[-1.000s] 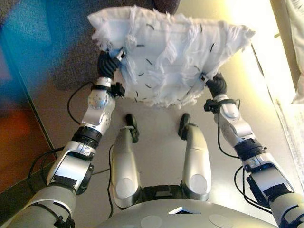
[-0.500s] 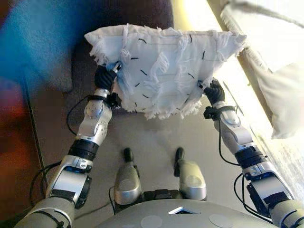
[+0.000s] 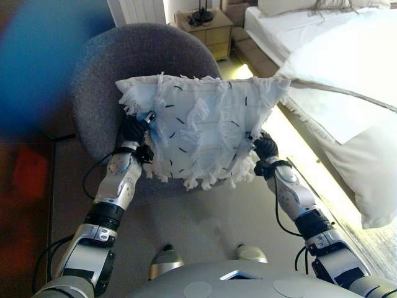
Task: Pick up the cushion and take it to the sofa
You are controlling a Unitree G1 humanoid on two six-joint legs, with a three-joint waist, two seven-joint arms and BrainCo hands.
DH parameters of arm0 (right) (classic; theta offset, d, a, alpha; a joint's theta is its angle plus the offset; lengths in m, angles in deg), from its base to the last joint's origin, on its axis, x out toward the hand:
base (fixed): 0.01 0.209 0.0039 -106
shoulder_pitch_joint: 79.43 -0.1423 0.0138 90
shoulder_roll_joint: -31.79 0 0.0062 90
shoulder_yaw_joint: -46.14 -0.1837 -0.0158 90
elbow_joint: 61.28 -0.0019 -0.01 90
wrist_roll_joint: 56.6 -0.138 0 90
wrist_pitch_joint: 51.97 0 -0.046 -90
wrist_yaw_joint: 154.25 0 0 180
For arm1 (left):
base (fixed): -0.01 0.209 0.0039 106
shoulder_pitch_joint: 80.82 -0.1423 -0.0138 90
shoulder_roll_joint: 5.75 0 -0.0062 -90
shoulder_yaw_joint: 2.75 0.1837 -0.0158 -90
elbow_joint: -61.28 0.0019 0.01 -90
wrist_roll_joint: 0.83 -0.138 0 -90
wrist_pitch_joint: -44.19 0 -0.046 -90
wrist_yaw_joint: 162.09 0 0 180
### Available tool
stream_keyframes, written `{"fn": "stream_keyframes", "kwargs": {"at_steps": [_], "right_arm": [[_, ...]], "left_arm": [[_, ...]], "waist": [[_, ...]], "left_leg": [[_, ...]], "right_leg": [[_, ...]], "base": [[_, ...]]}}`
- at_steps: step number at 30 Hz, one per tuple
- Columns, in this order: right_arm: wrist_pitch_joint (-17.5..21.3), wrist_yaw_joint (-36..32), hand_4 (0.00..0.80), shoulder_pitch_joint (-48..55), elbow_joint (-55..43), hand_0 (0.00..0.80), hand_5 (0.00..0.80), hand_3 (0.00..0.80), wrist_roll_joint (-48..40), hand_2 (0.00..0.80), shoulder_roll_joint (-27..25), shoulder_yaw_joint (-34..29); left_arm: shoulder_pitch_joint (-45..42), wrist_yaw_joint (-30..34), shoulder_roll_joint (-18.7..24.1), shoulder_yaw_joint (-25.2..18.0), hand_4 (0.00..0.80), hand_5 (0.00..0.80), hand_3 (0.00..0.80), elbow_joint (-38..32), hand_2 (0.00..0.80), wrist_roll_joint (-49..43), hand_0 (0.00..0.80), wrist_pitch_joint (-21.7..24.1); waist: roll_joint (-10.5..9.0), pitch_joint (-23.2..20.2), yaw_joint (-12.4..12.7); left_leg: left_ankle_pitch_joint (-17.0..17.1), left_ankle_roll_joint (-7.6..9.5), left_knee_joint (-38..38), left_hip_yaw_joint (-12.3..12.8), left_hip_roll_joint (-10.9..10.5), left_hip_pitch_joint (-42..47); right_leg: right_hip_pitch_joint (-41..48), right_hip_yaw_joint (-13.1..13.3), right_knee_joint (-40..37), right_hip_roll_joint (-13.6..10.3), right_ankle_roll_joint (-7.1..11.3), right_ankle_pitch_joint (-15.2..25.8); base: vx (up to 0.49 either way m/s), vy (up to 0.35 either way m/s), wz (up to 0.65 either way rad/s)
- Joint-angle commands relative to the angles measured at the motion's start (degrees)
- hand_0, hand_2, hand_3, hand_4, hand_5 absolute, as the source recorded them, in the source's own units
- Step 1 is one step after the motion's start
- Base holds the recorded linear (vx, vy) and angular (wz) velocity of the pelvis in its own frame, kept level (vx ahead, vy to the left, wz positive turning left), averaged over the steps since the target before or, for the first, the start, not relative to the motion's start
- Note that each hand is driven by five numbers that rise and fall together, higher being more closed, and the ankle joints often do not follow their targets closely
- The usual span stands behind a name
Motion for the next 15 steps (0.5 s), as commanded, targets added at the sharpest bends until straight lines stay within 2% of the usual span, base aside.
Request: {"fn": "stream_keyframes", "kwargs": {"at_steps": [1,2,3,5,7,10,12,13,15], "right_arm": [[6.4,0.4,0.800,-4.9,-1.3,0.800,0.800,0.800,0.1,0.800,3.1,1.0],[7.1,1.0,0.800,-5.3,-0.8,0.800,0.800,0.800,-0.3,0.800,2.8,1.5],[7.3,0.7,0.800,-5.7,-0.1,0.800,0.800,0.800,-0.6,0.800,2.3,1.8],[7.7,0.0,0.800,-6.5,2.1,0.800,0.800,0.800,-0.7,0.800,1.5,1.8],[6.8,-0.3,0.800,-7.0,2.9,0.800,0.800,0.800,-1.0,0.800,0.7,1.6],[5.0,-0.8,0.800,-6.8,2.3,0.800,0.800,0.800,-1.6,0.800,-0.4,0.7],[2.9,-2.5,0.800,-6.3,2.0,0.800,0.800,0.800,-3.0,0.800,-2.7,-1.0],[2.5,-2.9,0.800,-6.3,1.9,0.800,0.800,0.800,-3.2,0.800,-3.1,-1.3],[1.2,-5.0,0.800,-6.4,3.0,0.800,0.800,0.800,-3.7,0.800,-4.2,-2.0]], "left_arm": [[7.4,2.6,1.4,2.3,0.800,0.800,0.800,-1.2,0.800,-0.5,0.800,3.4],[7.9,3.4,1.5,3.0,0.800,0.800,0.800,-0.5,0.800,-0.2,0.800,3.2],[8.1,4.0,1.5,3.3,0.800,0.800,0.800,0.5,0.800,0.0,0.800,3.4],[9.0,4.8,1.0,4.1,0.800,0.800,0.800,2.3,0.800,0.5,0.800,3.3],[9.6,5.4,0.6,4.9,0.800,0.800,0.800,3.7,0.800,1.3,0.800,3.3],[9.5,4.9,-0.5,6.5,0.800,0.800,0.800,3.4,0.800,0.6,0.800,2.7],[8.7,4.3,-1.6,7.2,0.800,0.800,0.800,3.2,0.800,-0.3,0.800,2.8],[8.6,4.2,-1.8,7.1,0.800,0.800,0.800,3.2,0.800,-0.4,0.800,2.8],[7.9,3.9,-2.7,6.5,0.800,0.800,0.800,3.3,0.800,-1.2,0.800,3.1]], "waist": [[-0.69,-2.7,0.7],[-0.12,-1.7,0.4],[0.17,-1.2,0.0],[0.18,-1.1,-0.8],[-0.69,-1.2,-1.6],[-3.23,-1.1,-3.1],[-4.36,-0.9,-4.2],[-4.55,-0.9,-4.4],[-5.54,-0.9,-4.7]], "left_leg": [[-6.9,7.99,4.1,0.6,-5.0,-1.2],[-7.5,8.27,4.8,-0.7,-5.1,-0.7],[-7.6,8.19,4.8,-1.5,-5.1,-0.1],[-7.8,8.12,4.3,-2.4,-5.4,1.0],[-8.5,7.94,4.6,-3.3,-6.1,1.7],[-11.5,7.65,6.9,-5.3,-7.3,2.4],[-14.0,7.93,8.9,-6.4,-7.3,3.4],[-14.5,8.01,9.4,-6.3,-7.3,3.7],[-16.5,8.24,10.8,-5.3,-7.2,5.3]], "right_leg": [[-9.4,5.8,20.5,-4.3,1.24,12.0],[-12.6,8.2,26.0,-3.9,0.66,13.6],[-14.5,9.6,28.1,-3.3,0.56,14.5],[-16.4,11.6,25.8,-1.1,0.95,16.1],[-16.6,13.2,18.8,0.5,1.88,17.5],[-15.9,15.7,0.8,1.7,3.51,17.3],[-16.4,15.4,-7.3,3.0,4.25,15.8],[-16.4,15.0,-8.5,3.2,4.32,15.8],[-17.4,12.1,-9.1,3.6,4.31,15.8]], "base": [[0.012,0.182,0.21],[0.043,0.160,0.17],[0.079,0.136,0.29],[0.165,0.009,0.35],[0.253,-0.121,0.31],[0.370,-0.190,0.42],[0.382,-0.106,0.39],[0.442,-0.105,0.45],[0.445,-0.106,0.53]]}}
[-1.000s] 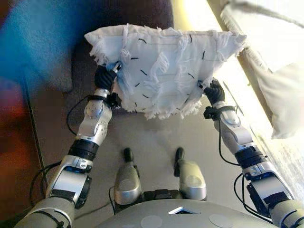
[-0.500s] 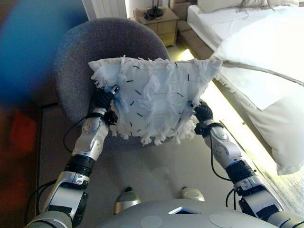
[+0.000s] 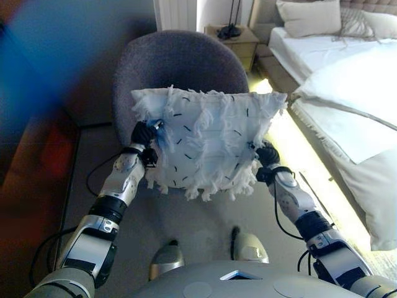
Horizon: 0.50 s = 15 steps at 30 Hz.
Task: Pick up the cushion and take it to the sofa
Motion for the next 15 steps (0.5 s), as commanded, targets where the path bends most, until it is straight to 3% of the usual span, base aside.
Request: {"fn": "stream_keyframes", "kwargs": {"at_steps": [1,2,5,7,8,10,13,15], "right_arm": [[2.5,-5.1,0.800,-6.7,-2.2,0.800,0.800,0.800,-2.6,0.800,-2.6,-2.7],[2.4,-6.7,0.800,-7.0,-1.6,0.800,0.800,0.800,-2.3,0.800,-2.7,-2.6],[1.9,-8.5,0.800,-8.8,-0.7,0.800,0.800,0.800,-1.6,0.800,-2.9,-1.3],[0.7,-8.8,0.800,-10.2,-0.7,0.800,0.800,0.800,-2.2,0.800,-2.9,-0.3],[0.2,-9.0,0.800,-10.7,-1.2,0.800,0.800,0.800,-2.0,0.800,-3.1,0.4],[-0.2,-9.5,0.800,-11.7,-1.3,0.800,0.800,0.800,-1.3,0.800,-3.4,1.4],[-0.1,-11.0,0.800,-12.1,-0.4,0.800,0.800,0.800,-2.6,0.800,-4.5,1.5],[0.7,-10.8,0.800,-11.9,-0.3,0.800,0.800,0.800,-3.3,0.800,-4.2,2.0]], "left_arm": [[4.6,1.1,-3.5,0.6,0.800,0.800,0.800,-3.2,0.800,-1.9,0.800,4.0],[4.0,0.5,-3.7,-0.3,0.800,0.800,0.800,-3.7,0.800,-3.0,0.800,4.4],[3.2,-1.4,-4.3,-1.3,0.800,0.800,0.800,-4.8,0.800,-3.7,0.800,4.7],[2.5,-2.3,-4.5,-2.0,0.800,0.800,0.800,-5.2,0.800,-3.6,0.800,4.6],[2.5,-3.2,-4.5,-2.0,0.800,0.800,0.800,-5.3,0.800,-3.4,0.800,4.4],[3.4,-3.8,-4.4,-2.0,0.800,0.800,0.800,-4.9,0.800,-2.2,0.800,4.6],[3.2,-4.0,-4.5,-2.7,0.800,0.800,0.800,-6.2,0.800,-1.8,0.800,3.3],[3.0,-3.7,-4.3,-2.5,0.800,0.800,0.800,-6.8,0.800,-1.9,0.800,3.1]], "waist": [[-0.51,-2.3,-2.2],[-0.83,-2.6,-1.8],[-0.66,-4.2,-1.8],[0.82,-5.4,-2.2],[1.45,-6.2,-2.6],[0.97,-6.5,-2.7],[0.22,-6.0,-1.6],[-0.15,-5.2,-0.6]], "left_leg": [[-16.4,2.86,7.9,2.5,-1.8,10.1],[-17.1,3.04,8.2,3.5,-1.9,10.8],[-15.6,1.95,10.8,6.7,-0.3,11.9],[-11.0,-0.33,13.6,7.8,2.1,13.1],[-5.1,-2.77,17.4,8.3,3.9,11.9],[-0.4,-4.50,28.2,8.8,6.5,7.6],[2.3,-5.45,42.5,8.4,9.5,-0.6],[2.2,-4.74,42.5,7.2,10.6,-4.5]], "right_leg": [[-7.9,-2.6,-0.2,1.1,-0.96,17.8],[-7.2,-5.5,0.9,1.3,-1.28,16.4],[-4.8,-8.1,3.2,2.2,-3.25,13.5],[-3.8,-7.7,5.4,4.0,-5.39,10.3],[-2.6,-6.5,5.5,5.5,-7.00,8.8],[0.1,-5.5,5.1,6.4,-9.27,6.9],[3.8,-6.8,5.5,6.6,-12.16,4.2],[5.9,-7.4,5.2,6.6,-12.93,3.3]], "base": [[0.424,-0.106,0.44],[0.419,-0.109,-0.04],[0.459,-0.130,-0.86],[0.432,-0.169,-0.52],[0.348,-0.225,-0.27],[0.355,-0.286,-0.14],[0.275,-0.234,-0.31],[0.214,-0.098,-0.38]]}}
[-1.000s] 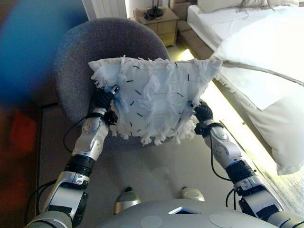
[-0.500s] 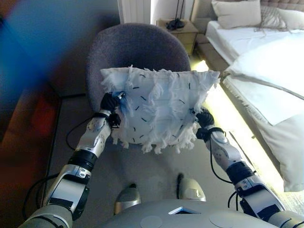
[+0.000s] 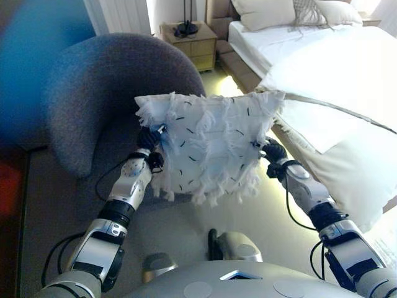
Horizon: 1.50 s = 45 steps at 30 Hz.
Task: Pick up the cushion and take it to the sofa
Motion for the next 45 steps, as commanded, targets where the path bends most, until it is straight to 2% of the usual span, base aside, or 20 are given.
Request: {"fn": "stream_keyframes", "kwargs": {"at_steps": [1,3,5,8,10,13,17,18,23,25,26,28,29,31,34,36,39,42,43,45], "right_arm": [[5.4,-3.1,0.800,-7.0,-1.7,0.800,0.800,0.800,-2.7,0.800,2.2,1.7],[5.2,-1.8,0.800,-7.9,-1.0,0.800,0.800,0.800,-2.4,0.800,2.9,2.5],[4.6,-0.2,0.800,-9.1,-0.4,0.800,0.800,0.800,-2.4,0.800,4.4,3.4],[4.2,0.5,0.800,-9.6,0.0,0.800,0.800,0.800,-2.0,0.800,5.3,4.0],[4.3,0.3,0.800,-10.0,0.5,0.800,0.800,0.800,-2.2,0.800,5.4,4.3],[3.7,-0.7,0.800,-10.9,1.1,0.800,0.800,0.800,-2.7,0.800,5.4,4.1],[3.7,0.1,0.800,-9.4,-0.9,0.800,0.800,0.800,-0.9,0.800,5.3,3.7],[4.0,0.6,0.800,-9.0,-1.3,0.800,0.800,0.800,-1.0,0.800,5.3,3.3],[5.5,1.6,0.800,-8.1,-1.8,0.800,0.800,0.800,-2.4,0.800,6.9,2.8],[6.8,2.4,0.800,-7.1,-2.2,0.800,0.800,0.800,-2.0,0.800,8.0,2.6],[7.2,3.8,0.800,-6.3,-3.3,0.800,0.800,0.800,-1.7,0.800,8.8,2.9],[7.3,4.9,0.800,-5.4,-3.6,0.800,0.800,0.800,-2.0,0.800,9.4,3.3],[7.6,5.1,0.800,-4.8,-3.1,0.800,0.800,0.800,-1.5,0.800,10.0,3.8],[7.8,5.2,0.800,-4.2,-2.2,0.800,0.800,0.800,-0.1,0.800,10.8,4.7],[7.4,4.9,0.800,-4.5,-2.0,0.800,0.800,0.800,0.1,0.800,10.2,5.0],[6.8,3.9,0.800,-4.1,-2.9,0.800,0.800,0.800,-0.7,0.800,9.8,4.4],[5.8,0.5,0.800,-3.3,-3.0,0.800,0.800,0.800,-0.3,0.800,9.7,3.3],[4.6,-1.6,0.800,-3.0,-3.1,0.800,0.800,0.800,3.0,0.800,10.4,3.7],[4.4,-2.4,0.800,-2.9,-3.4,0.800,0.800,0.800,3.7,0.800,10.3,4.1],[3.9,-1.6,0.800,-2.7,-4.3,0.800,0.800,0.800,4.4,0.800,10.6,5.8]], "left_arm": [[4.8,1.4,-0.1,0.0,0.800,0.800,0.800,-6.7,0.800,0.5,0.800,3.7],[4.4,2.0,0.2,-0.5,0.800,0.800,0.800,-6.8,0.800,1.9,0.800,3.8],[4.8,2.1,0.5,-0.8,0.800,0.800,0.800,-6.7,0.800,2.4,0.800,3.4],[6.2,1.8,0.4,-1.1,0.800,0.800,0.800,-5.5,0.800,3.4,0.800,2.4],[7.0,1.7,-0.2,-1.3,0.800,0.800,0.800,-3.6,0.800,3.0,0.800,2.9],[8.9,1.4,-0.7,-0.6,0.800,0.800,0.800,0.6,0.800,3.1,0.800,5.0],[11.0,1.9,-0.8,0.8,0.800,0.800,0.800,3.0,0.800,2.8,0.800,6.4],[11.6,2.3,-0.8,1.0,0.800,0.800,0.800,3.1,0.800,2.4,0.800,6.1],[11.3,3.0,0.0,0.9,0.800,0.800,0.800,2.7,0.800,0.7,0.800,5.1],[10.8,2.6,0.1,1.4,0.800,0.800,0.800,2.7,0.800,0.8,0.800,5.4],[10.7,2.9,0.4,1.6,0.800,0.800,0.800,2.6,0.800,1.5,0.800,5.8],[10.4,3.3,0.6,1.6,0.800,0.800,0.800,2.4,0.800,3.3,0.800,5.7],[9.8,3.7,0.3,1.0,0.800,0.800,0.800,2.2,0.800,3.0,0.800,5.4],[9.1,3.4,0.1,0.7,0.800,0.800,0.800,1.3,0.800,2.4,0.800,4.6],[9.3,2.2,0.4,1.7,0.800,0.800,0.800,0.9,0.800,3.2,0.800,4.6],[8.7,1.4,0.0,2.2,0.800,0.800,0.800,0.7,0.800,2.4,0.800,4.8],[6.6,1.3,-0.6,1.1,0.800,0.800,0.800,0.3,0.800,0.0,0.800,4.6],[4.7,0.2,-0.9,-0.7,0.800,0.800,0.800,0.2,0.800,-1.6,0.800,4.1],[4.1,-0.2,-0.9,-1.6,0.800,0.800,0.800,0.0,0.800,-2.2,0.800,3.8],[3.7,-1.3,-0.7,-2.1,0.800,0.800,0.800,0.2,0.800,-1.3,0.800,3.8]], "waist": [[-2.45,-2.8,0.9],[-2.49,-2.4,1.9],[-1.80,-2.4,2.8],[-0.97,-2.8,4.2],[-0.68,-3.3,4.4],[0.26,-4.3,3.7],[1.94,-4.6,2.5],[2.06,-4.3,2.3],[1.22,-3.1,3.4],[1.23,-3.2,4.2],[1.86,-2.7,4.2],[2.26,-2.2,4.3],[2.30,-2.1,4.6],[2.63,-1.8,4.8],[2.02,-0.4,3.9],[0.87,0.5,3.2],[0.04,0.8,3.4],[-0.31,0.1,4.2],[-0.21,-0.3,4.5],[-0.37,-0.9,4.7]], "left_leg": [[4.6,4.46,6.7,2.6,-3.4,-1.1],[4.4,5.07,0.6,2.2,-4.3,-1.0],[6.3,4.66,-10.6,2.1,-4.6,-0.5],[7.3,3.62,-21.7,-1.1,-4.7,-1.4],[6.2,3.44,-25.9,-2.1,-4.8,-1.0],[3.3,3.58,-29.7,-1.3,-5.2,0.9],[5.7,3.09,-37.1,1.7,-4.7,2.7],[5.5,3.43,-36.9,2.5,-4.9,2.6],[2.3,6.51,-33.8,1.0,-8.1,1.4],[1.5,8.24,-34.0,2.0,-10.0,1.4],[0.9,9.35,-34.1,2.4,-10.8,2.2],[-0.5,9.75,-34.4,1.7,-11.9,3.7],[-0.5,10.06,-35.1,1.8,-12.6,4.6],[0.4,10.26,-36.6,1.8,-12.8,5.2],[-0.6,9.05,-37.1,0.0,-13.1,6.5],[-2.2,8.53,-36.6,0.4,-13.1,7.6],[-3.7,8.22,-35.8,1.5,-12.0,9.4],[-5.4,8.19,-32.9,2.9,-11.2,10.1],[-5.8,7.91,-31.8,3.3,-10.6,10.1],[-7.4,7.30,-27.7,2.9,-9.9,9.0]], "right_leg": [[5.8,0.0,-6.9,-2.8,3.92,1.9],[7.3,0.5,-7.9,-2.4,4.07,1.6],[8.2,-0.1,-7.1,-2.1,4.59,0.3],[9.5,0.2,-5.4,-2.5,5.56,-1.9],[11.1,0.8,-5.2,-3.2,6.26,-3.1],[12.3,1.0,-4.3,-4.1,7.32,-4.5],[12.7,-0.5,-4.1,-4.7,8.47,-5.1],[12.5,-0.8,-3.5,-5.0,8.72,-5.4],[9.7,-0.8,3.4,-8.6,11.26,-2.9],[8.3,-1.5,11.6,-11.8,11.91,1.4],[4.5,-1.0,21.8,-14.3,11.31,4.2],[1.9,-0.3,27.6,-15.6,10.89,4.6],[0.4,-0.5,27.8,-16.3,10.91,6.1],[-1.3,-0.9,22.1,-15.4,10.40,7.3],[-3.0,1.0,5.7,-12.5,11.69,8.7],[-3.8,1.0,-2.1,-12.5,13.28,11.2],[-2.9,-0.8,-4.4,-13.3,14.37,11.6],[-0.9,-3.9,-2.3,-14.8,14.00,9.9],[0.1,-4.9,-2.8,-14.8,13.59,7.8],[1.3,-4.8,-4.3,-14.1,13.10,6.1]], "base": [[0.276,-0.033,-0.08],[0.299,0.011,-0.01],[0.295,0.072,-0.05],[0.249,0.077,-0.06],[0.235,0.109,-0.27],[0.213,0.150,-0.30],[0.190,0.207,-0.35],[0.198,0.261,0.16],[0.184,0.186,0.25],[0.205,0.278,0.02],[0.192,0.288,0.02],[0.233,0.247,0.07],[0.191,0.176,0.07],[0.168,0.012,0.02],[0.181,-0.143,-0.15],[0.159,-0.134,-0.19],[0.244,-0.129,0.12],[0.242,-0.097,0.34],[0.233,-0.131,0.20],[0.213,-0.164,0.04]]}}
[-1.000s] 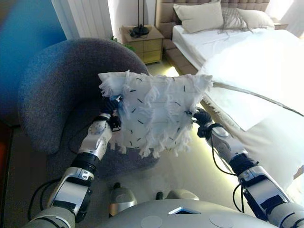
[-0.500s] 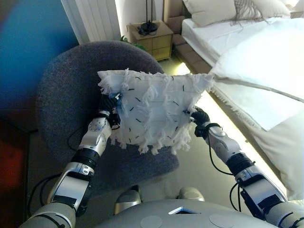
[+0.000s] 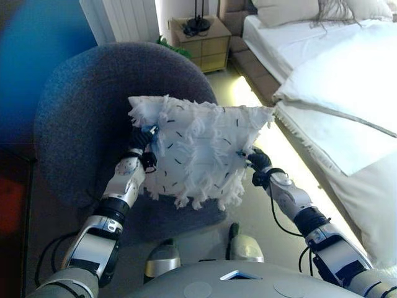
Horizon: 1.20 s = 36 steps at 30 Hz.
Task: Pick up the cushion and take it to the sofa
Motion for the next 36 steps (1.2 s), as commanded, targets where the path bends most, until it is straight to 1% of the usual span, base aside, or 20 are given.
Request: {"fn": "stream_keyframes", "kwargs": {"at_steps": [1,2,3,4,5,6,7,8,9,11,12,14,18,20,23,24,27,32,34,36], "right_arm": [[3.2,-2.6,0.800,-5.8,-6.7,0.800,0.800,0.800,1.6,0.800,4.3,2.3],[2.7,-1.9,0.800,-6.7,-7.3,0.800,0.800,0.800,1.7,0.800,4.3,3.4],[2.2,-1.4,0.800,-7.5,-7.7,0.800,0.800,0.800,1.4,0.800,4.2,4.2],[2.1,-0.8,0.800,-8.2,-7.9,0.800,0.800,0.800,1.2,0.800,4.2,5.2],[2.0,-0.5,0.800,-8.7,-7.8,0.800,0.800,0.800,1.2,0.800,4.1,5.6],[2.1,0.7,0.800,-10.9,-7.2,0.800,0.800,0.800,1.0,0.800,4.6,6.6],[2.8,2.1,0.800,-14.1,-6.3,0.800,0.800,0.800,0.8,0.800,5.2,7.5],[3.7,3.6,0.800,-18.7,-5.2,0.800,0.800,0.800,0.5,0.800,5.6,8.1],[4.4,4.5,0.800,-24.0,-4.0,0.800,0.800,0.800,0.2,0.800,5.9,8.2],[5.4,5.3,0.800,-27.9,-3.5,0.800,0.800,0.800,-0.4,0.800,6.1,8.1],[4.6,5.3,0.800,-28.7,-5.1,0.800,0.800,0.800,-0.9,0.800,5.7,8.0],[2.8,4.9,0.800,-28.7,-7.6,0.800,0.800,0.800,-0.7,0.800,5.1,7.9],[0.5,4.9,0.800,-28.8,-10.5,0.800,0.800,0.800,3.0,0.800,6.6,9.1],[0.2,4.9,0.800,-29.4,-10.5,0.800,0.800,0.800,3.1,0.800,7.3,9.7],[-0.2,4.9,0.800,-31.0,-10.5,0.800,0.800,0.800,2.3,0.800,7.9,10.7],[-0.4,5.2,0.800,-31.2,-10.8,0.800,0.800,0.800,2.5,0.800,8.2,11.2],[-0.9,6.7,0.800,-31.9,-11.6,0.800,0.800,0.800,2.4,0.800,8.9,12.9],[-0.9,7.9,0.800,-32.4,-11.3,0.800,0.800,0.800,1.2,0.800,10.3,14.9],[-1.0,8.3,0.800,-32.9,-10.9,0.800,0.800,0.800,1.5,0.800,11.3,15.7],[-1.4,8.7,0.800,-34.5,-10.0,0.800,0.800,0.800,0.4,0.800,12.1,16.0]], "left_arm": [[4.6,0.1,-1.2,0.7,0.800,0.800,0.800,-4.0,0.800,-1.7,0.800,4.6],[4.9,-0.6,-0.6,0.7,0.800,0.800,0.800,-4.4,0.800,-2.3,0.800,4.6],[5.2,-0.8,0.1,0.9,0.800,0.800,0.800,-4.2,0.800,-0.6,0.800,5.2],[5.5,-0.9,0.5,1.1,0.800,0.800,0.800,-4.0,0.800,1.2,0.800,5.6],[5.8,-0.9,0.4,0.8,0.800,0.800,0.800,-3.6,0.800,1.3,0.800,6.1],[7.5,-1.0,0.0,1.4,0.800,0.800,0.800,-2.2,0.800,2.0,0.800,7.4],[10.3,-0.8,0.0,2.4,0.800,0.800,0.800,-0.6,0.800,2.6,0.800,9.1],[15.0,-0.6,0.3,3.4,0.800,0.800,0.800,1.6,0.800,2.6,0.800,10.8],[20.8,-1.3,0.2,4.5,0.800,0.800,0.800,3.7,0.800,2.1,0.800,12.2],[26.7,-2.9,0.0,6.0,0.800,0.800,0.800,5.7,0.800,1.1,0.800,12.8],[28.3,-3.1,0.8,5.7,0.800,0.800,0.800,6.1,0.800,2.3,0.800,12.6],[28.3,-4.6,1.4,4.7,0.800,0.800,0.800,4.9,0.800,2.7,0.800,12.2],[28.4,-10.1,1.1,3.3,0.800,0.800,0.800,4.1,0.800,-0.1,0.800,13.0],[28.9,-11.7,1.1,2.9,0.800,0.800,0.800,4.3,0.800,-2.0,0.800,12.7],[31.1,-14.2,2.2,3.3,0.800,0.800,0.800,5.5,0.800,-4.6,0.800,12.1],[31.8,-15.4,2.6,3.7,0.800,0.800,0.800,6.0,0.800,-5.4,0.800,12.0],[35.0,-17.0,4.3,4.8,0.800,0.800,0.800,8.3,0.800,-5.8,0.800,11.6],[39.8,-17.3,5.2,6.2,0.800,0.800,0.800,11.5,0.800,-4.6,0.800,11.6],[42.4,-16.0,5.3,7.4,0.800,0.800,0.800,13.4,0.800,-4.0,0.800,10.2],[45.9,-14.0,5.4,8.5,0.800,0.800,0.800,16.2,0.800,-2.0,0.800,9.8]], "waist": [[-2.06,-3.6,-0.1],[-2.06,-3.0,-0.1],[-1.83,-2.2,0.0],[-1.59,-1.2,0.4],[-1.23,-0.5,0.6],[-0.41,0.6,1.1],[0.17,1.8,1.6],[0.54,4.0,1.7],[0.83,6.7,1.3],[1.09,9.5,0.9],[0.97,10.5,0.6],[1.09,11.3,0.5],[1.78,13.0,0.8],[2.04,13.6,0.9],[2.56,14.6,1.0],[2.89,15.1,0.9],[3.16,15.7,0.5],[3.48,16.2,-0.2],[3.57,16.3,-0.5],[3.67,16.3,-0.8]], "left_leg": [[-12.2,3.40,14.8,2.7,-1.7,-2.2],[-13.5,2.97,18.1,2.3,-0.8,-3.4],[-12.8,2.30,22.1,1.2,0.1,-5.4],[-10.5,1.46,25.6,0.2,1.0,-7.8],[-9.2,0.81,26.5,-0.4,1.6,-9.6],[-7.1,-0.15,24.5,-1.7,1.7,-12.3],[-6.4,-0.22,22.5,-2.6,1.3,-15.2],[-6.4,-0.12,23.1,-3.1,1.3,-19.0],[-8.1,0.75,24.8,-3.1,1.1,-22.7],[-10.4,1.60,29.2,-2.7,1.0,-26.6],[-12.3,2.31,32.5,-3.0,0.8,-28.6],[-14.1,2.43,36.1,-2.7,1.3,-30.9],[-14.7,1.69,38.1,-3.0,1.9,-34.2],[-14.5,1.43,38.1,-3.0,2.2,-34.7],[-14.1,0.73,38.7,-2.9,2.8,-36.4],[-15.5,0.06,39.6,-3.0,3.2,-36.3],[-15.2,-0.56,39.8,-2.7,3.9,-36.9],[-14.9,-1.36,39.7,-2.4,4.4,-36.6],[-14.9,-1.75,39.7,-2.2,4.6,-36.5],[-14.9,-2.08,39.7,-2.1,4.8,-36.4]], "right_leg": [[-3.0,0.5,5.3,-4.6,4.74,-1.2],[-3.2,1.4,6.1,-4.2,4.46,-2.6],[-3.1,2.1,6.8,-3.6,3.70,-3.8],[-2.8,2.4,7.6,-3.2,2.78,-4.6],[-2.5,2.4,8.0,-2.9,2.42,-5.1],[-3.0,2.5,8.5,-2.6,2.34,-5.7],[-5.1,2.7,9.7,-2.7,2.33,-6.2],[-8.8,2.9,12.5,-3.0,1.94,-6.9],[-14.1,3.7,17.2,-3.7,1.47,-7.6],[-20.2,4.7,24.7,-5.0,0.77,-9.0],[-22.4,5.3,27.9,-5.4,0.91,-10.3],[-24.3,5.1,30.9,-5.8,0.91,-11.6],[-27.8,5.7,33.1,-6.9,1.15,-12.2],[-28.4,5.8,33.3,-7.1,1.31,-12.3],[-29.5,6.1,33.5,-7.3,1.42,-12.3],[-29.3,6.5,34.3,-7.2,1.93,-13.7],[-29.7,6.9,34.3,-7.1,2.11,-13.7],[-29.2,7.2,33.8,-7.0,2.43,-14.1],[-29.0,7.4,33.6,-6.9,2.63,-14.1],[-28.9,7.5,33.4,-7.0,2.76,-14.2]], "base": [[0.169,-0.154,-0.03],[0.131,-0.135,0.00],[0.095,-0.105,0.06],[0.075,-0.073,0.06],[0.000,0.000,0.00],[-0.127,0.062,-0.03],[-0.328,0.026,-0.02],[-0.588,0.017,-0.04],[-0.603,-0.008,-0.03],[-0.332,0.036,0.01],[-0.053,0.030,0.16],[0.030,0.038,0.01],[0.004,0.037,-0.26],[0.017,0.021,-0.07],[0.017,0.022,-0.02],[0.060,0.025,-0.19],[0.047,0.007,-0.09],[0.071,0.003,0.00],[0.080,-0.020,-0.01],[0.074,-0.027,0.00]]}}
